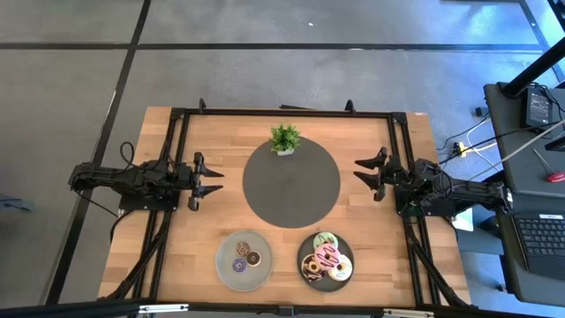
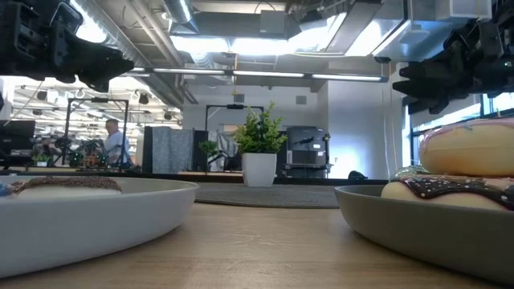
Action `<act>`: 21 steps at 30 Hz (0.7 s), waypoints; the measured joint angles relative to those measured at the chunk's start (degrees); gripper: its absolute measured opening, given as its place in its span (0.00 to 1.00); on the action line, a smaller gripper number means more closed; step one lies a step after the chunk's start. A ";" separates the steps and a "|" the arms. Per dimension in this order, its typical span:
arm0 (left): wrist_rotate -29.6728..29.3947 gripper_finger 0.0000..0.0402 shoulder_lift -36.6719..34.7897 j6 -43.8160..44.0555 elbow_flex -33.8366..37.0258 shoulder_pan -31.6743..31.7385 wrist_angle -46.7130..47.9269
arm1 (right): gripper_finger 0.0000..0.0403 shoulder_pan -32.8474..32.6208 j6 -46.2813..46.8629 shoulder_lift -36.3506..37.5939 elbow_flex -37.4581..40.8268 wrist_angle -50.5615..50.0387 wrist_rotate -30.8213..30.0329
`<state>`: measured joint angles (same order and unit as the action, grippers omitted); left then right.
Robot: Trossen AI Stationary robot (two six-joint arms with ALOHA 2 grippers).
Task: Pick & Place donuts
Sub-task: Return to Home Position
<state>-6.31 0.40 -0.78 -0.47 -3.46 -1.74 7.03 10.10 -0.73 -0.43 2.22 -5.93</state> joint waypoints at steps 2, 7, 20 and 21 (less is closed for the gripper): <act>0.00 0.41 0.00 0.00 0.00 0.00 0.00 | 0.50 0.00 0.05 0.00 0.00 0.00 0.00; 0.00 0.41 0.00 0.00 0.00 0.00 0.00 | 0.50 0.00 0.05 0.00 0.00 0.00 0.00; 0.00 0.41 0.00 0.00 0.00 0.00 0.00 | 0.50 0.00 0.03 0.00 0.00 0.02 0.00; 0.00 0.41 0.00 0.00 0.00 0.00 0.00 | 0.50 0.00 0.05 0.00 0.00 0.02 0.00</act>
<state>-6.31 0.40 -0.78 -0.47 -3.46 -1.74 7.03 10.15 -0.74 -0.43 2.24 -5.93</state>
